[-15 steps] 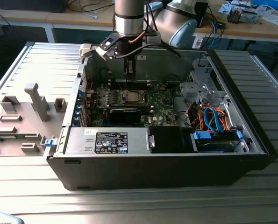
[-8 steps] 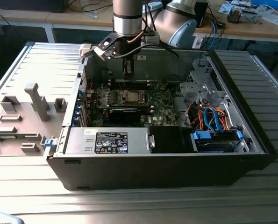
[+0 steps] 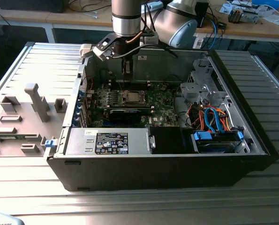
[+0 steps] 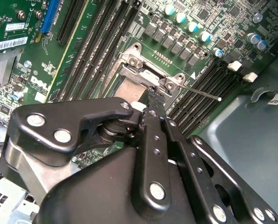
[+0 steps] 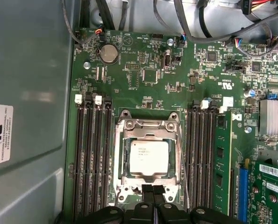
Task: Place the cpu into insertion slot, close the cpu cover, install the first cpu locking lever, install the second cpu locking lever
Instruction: 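Close the cpu cover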
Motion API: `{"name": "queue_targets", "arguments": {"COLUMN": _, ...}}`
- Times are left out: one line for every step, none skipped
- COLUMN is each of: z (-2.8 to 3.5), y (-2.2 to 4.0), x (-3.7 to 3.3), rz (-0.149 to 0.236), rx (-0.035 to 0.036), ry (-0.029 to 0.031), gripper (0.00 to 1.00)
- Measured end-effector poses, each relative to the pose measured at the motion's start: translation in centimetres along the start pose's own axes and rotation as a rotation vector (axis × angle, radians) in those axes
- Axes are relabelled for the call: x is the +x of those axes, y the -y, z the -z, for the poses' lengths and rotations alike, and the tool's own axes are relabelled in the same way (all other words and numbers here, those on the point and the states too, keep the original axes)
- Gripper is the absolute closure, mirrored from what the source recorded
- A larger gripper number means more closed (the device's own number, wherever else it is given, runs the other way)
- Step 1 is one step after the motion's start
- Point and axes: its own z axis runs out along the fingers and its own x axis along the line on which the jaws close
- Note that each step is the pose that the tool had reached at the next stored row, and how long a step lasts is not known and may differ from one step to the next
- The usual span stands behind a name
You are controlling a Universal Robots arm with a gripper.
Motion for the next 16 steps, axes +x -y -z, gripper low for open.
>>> {"name": "queue_targets", "arguments": {"z": 0.00, "y": 0.04, "x": 0.00, "rz": 0.000, "rx": 0.0000, "ry": 0.0000, "gripper": 0.89}}
{"name": "queue_targets", "arguments": {"z": 0.00, "y": 0.08, "x": 0.00, "rz": 0.000, "rx": 0.0001, "ry": 0.0000, "gripper": 0.89}}
{"name": "queue_targets", "arguments": {"z": 0.00, "y": 0.12, "x": 0.01, "rz": 0.000, "rx": 0.0001, "ry": 0.0001, "gripper": 0.89}}
{"name": "queue_targets", "arguments": {"z": 0.00, "y": 0.18, "x": 0.01, "rz": 0.000, "rx": 0.0000, "ry": 0.0000, "gripper": 0.89}}
{"name": "queue_targets", "arguments": {"z": 0.00, "y": 0.24, "x": 0.01, "rz": 0.000, "rx": 0.0000, "ry": 0.0001, "gripper": 0.89}}
{"name": "queue_targets", "arguments": {"z": 0.00, "y": 0.27, "x": 0.02, "rz": 0.000, "rx": 0.0000, "ry": 0.0000, "gripper": 0.89}}
{"name": "queue_targets", "arguments": {"z": 0.00, "y": 0.30, "x": 0.02, "rz": 0.000, "rx": 0.0001, "ry": 0.0001, "gripper": 0.89}}
{"name": "queue_targets", "arguments": {"z": 0.00, "y": 0.38, "x": 0.02, "rz": 0.000, "rx": 0.0000, "ry": 0.0000, "gripper": 0.89}}
{"name": "queue_targets", "arguments": {"z": 0.00, "y": 0.40, "x": 0.02, "rz": 0.000, "rx": 0.0000, "ry": 0.0000, "gripper": 0.89}}
{"name": "queue_targets", "arguments": {"z": 0.00, "y": 0.42, "x": 0.02, "rz": 0.000, "rx": 0.0000, "ry": 0.0001, "gripper": 0.89}}
{"name": "queue_targets", "arguments": {"z": 0.00, "y": 0.44, "x": 0.02, "rz": 0.000, "rx": 0.0000, "ry": 0.0000, "gripper": 0.89}}
{"name": "queue_targets", "arguments": {"z": 0.00, "y": 0.46, "x": 0.03, "rz": 0.000, "rx": 0.0000, "ry": 0.0000, "gripper": 0.89}}
{"name": "queue_targets", "arguments": {"z": 0.00, "y": 0.54, "x": 0.03, "rz": 0.000, "rx": 0.0000, "ry": 0.0000, "gripper": 0.89}}
{"name": "queue_targets", "arguments": {"z": 0.00, "y": 0.57, "x": 0.03, "rz": 0.000, "rx": 0.0000, "ry": 0.0000, "gripper": 0.89}}
{"name": "queue_targets", "arguments": {"z": -0.01, "y": 0.59, "x": 0.03, "rz": 0.000, "rx": 0.0000, "ry": 0.0000, "gripper": 0.89}}
{"name": "queue_targets", "arguments": {"z": 0.00, "y": 0.61, "x": 0.03, "rz": 0.000, "rx": 0.0000, "ry": 0.0001, "gripper": 0.89}}
